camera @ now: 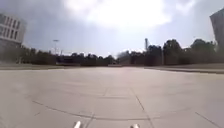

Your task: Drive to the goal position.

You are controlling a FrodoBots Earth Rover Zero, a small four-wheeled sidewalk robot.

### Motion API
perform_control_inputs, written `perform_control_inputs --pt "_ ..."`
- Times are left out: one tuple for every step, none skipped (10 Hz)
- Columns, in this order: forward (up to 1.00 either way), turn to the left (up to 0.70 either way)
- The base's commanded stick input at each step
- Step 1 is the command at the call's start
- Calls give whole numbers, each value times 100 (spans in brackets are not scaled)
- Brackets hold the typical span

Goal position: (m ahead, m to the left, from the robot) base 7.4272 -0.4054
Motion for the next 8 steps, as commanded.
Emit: perform_control_inputs --pt "70 -1" --pt "70 -1" --pt "70 -1" --pt "70 -1" --pt "70 -1" --pt "70 -1" --pt "70 -1" --pt "70 -1"
